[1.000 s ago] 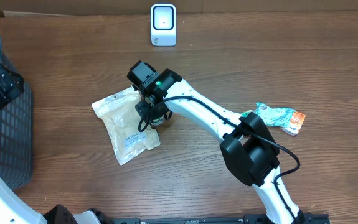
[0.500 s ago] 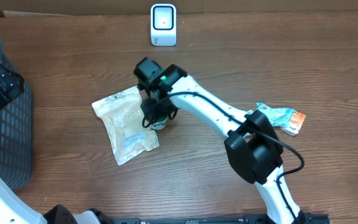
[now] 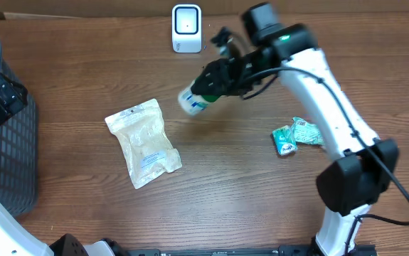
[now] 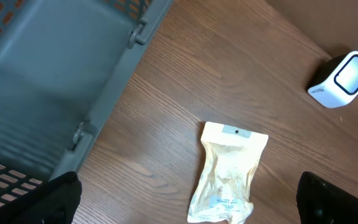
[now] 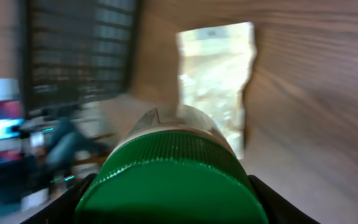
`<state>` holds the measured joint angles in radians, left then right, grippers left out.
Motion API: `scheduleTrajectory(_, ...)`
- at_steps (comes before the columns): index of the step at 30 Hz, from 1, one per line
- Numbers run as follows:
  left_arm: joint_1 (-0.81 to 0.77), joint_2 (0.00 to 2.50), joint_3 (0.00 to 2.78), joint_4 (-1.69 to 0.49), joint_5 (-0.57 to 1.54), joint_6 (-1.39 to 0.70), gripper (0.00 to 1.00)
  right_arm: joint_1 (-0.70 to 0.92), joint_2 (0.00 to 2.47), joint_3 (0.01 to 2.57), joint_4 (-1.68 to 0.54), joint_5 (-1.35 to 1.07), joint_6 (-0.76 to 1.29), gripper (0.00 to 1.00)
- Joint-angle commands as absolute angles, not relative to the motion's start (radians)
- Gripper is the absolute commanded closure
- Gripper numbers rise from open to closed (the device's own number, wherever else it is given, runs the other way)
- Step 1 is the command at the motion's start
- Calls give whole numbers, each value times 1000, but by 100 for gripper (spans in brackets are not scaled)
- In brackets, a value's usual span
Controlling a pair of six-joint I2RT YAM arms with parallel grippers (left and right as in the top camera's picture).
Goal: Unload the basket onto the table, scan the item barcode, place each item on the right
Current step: 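Lift the Knorr bottle and carry it up to the scanner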
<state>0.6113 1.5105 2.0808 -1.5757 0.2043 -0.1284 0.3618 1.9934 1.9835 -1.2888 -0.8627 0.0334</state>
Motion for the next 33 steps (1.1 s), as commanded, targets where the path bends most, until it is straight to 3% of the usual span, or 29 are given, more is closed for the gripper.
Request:
scheduleTrajectory(1, 615, 1512, 2090, -1574, 202, -138, 0, 327, 1971, 2006, -1347, -1124, -152, 46)
scheduleTrajectory(10, 615, 1512, 2090, -1573, 202, -138, 1, 256, 1951, 2007, -1545, -1176, -413, 46)
scheduleTrajectory(21, 615, 1512, 2090, -1573, 202, -138, 0, 265, 1921, 2011, -1571, -1102, -454, 46)
scheduleTrajectory(25, 615, 1512, 2090, -1574, 202, -138, 0, 349, 1921, 2010, -1487, -912, -430, 46)
scheduleTrajectory(33, 615, 1512, 2090, -1573, 202, -138, 1, 574, 1971, 2009, -1116, -135, -156, 51)
